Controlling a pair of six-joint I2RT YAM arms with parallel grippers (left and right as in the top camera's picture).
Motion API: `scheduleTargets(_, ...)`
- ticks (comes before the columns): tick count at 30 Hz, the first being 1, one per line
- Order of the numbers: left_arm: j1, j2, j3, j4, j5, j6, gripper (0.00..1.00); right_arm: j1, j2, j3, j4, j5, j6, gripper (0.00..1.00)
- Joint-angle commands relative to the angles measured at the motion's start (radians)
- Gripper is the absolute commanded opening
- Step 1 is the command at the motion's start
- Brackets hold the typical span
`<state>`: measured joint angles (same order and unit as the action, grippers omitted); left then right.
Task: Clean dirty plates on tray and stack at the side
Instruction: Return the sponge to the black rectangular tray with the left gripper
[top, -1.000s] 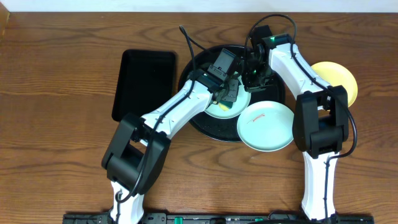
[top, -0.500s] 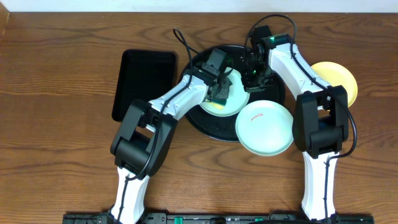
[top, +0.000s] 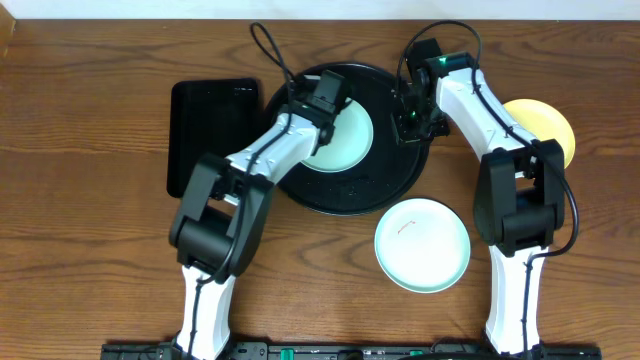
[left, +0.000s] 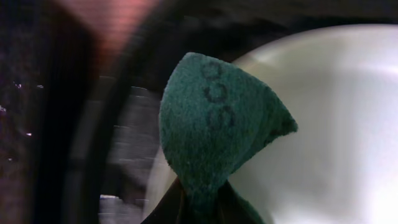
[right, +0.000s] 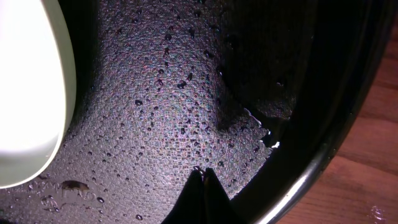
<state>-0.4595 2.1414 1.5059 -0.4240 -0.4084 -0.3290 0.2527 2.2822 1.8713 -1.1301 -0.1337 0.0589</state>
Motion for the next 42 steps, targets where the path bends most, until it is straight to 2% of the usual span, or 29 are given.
scheduleTargets(1,0.021,-0.105,-0.013,0.011,-0.163,0.021,0.07,-0.002,-0.023,-0.002,0.000,0.013,-0.015,0.01)
scheduleTargets(5,0.021,-0.198,-0.013,0.028,-0.161,0.021,0.07,-0.002,-0.023,-0.002,0.018,-0.022,-0.008,0.01)
scheduleTargets(11,0.042,-0.322,-0.013,0.034,-0.161,0.020,0.07,-0.002,-0.025,-0.001,0.078,-0.214,-0.006,0.01)
scheduleTargets(14,0.074,-0.361,-0.013,0.021,-0.155,0.020,0.08,0.002,-0.025,-0.001,0.125,-0.276,0.050,0.01)
scheduleTargets(18,0.146,-0.376,-0.013,-0.052,-0.008,0.015,0.07,0.038,-0.025,0.000,0.183,-0.278,0.093,0.08)
scheduleTargets(23,0.261,-0.370,-0.013,-0.172,0.190,-0.043,0.08,0.105,-0.024,0.000,0.231,-0.093,0.201,0.31)
scheduleTargets(26,0.317,-0.370,-0.013,-0.213,0.228,-0.044,0.08,0.137,-0.016,0.000,0.261,-0.007,0.238,0.34)
scheduleTargets(28,0.349,-0.370,-0.013,-0.241,0.243,-0.043,0.08,0.153,-0.010,0.000,0.268,0.074,0.268,0.40)
scheduleTargets(37,0.419,-0.370,-0.014,-0.298,0.244,-0.043,0.07,0.167,-0.004,-0.003,0.245,0.232,0.346,0.50)
scheduleTargets(42,0.419,-0.370,-0.014,-0.298,0.244,-0.043,0.08,0.167,-0.003,-0.006,0.247,0.205,0.345,0.49)
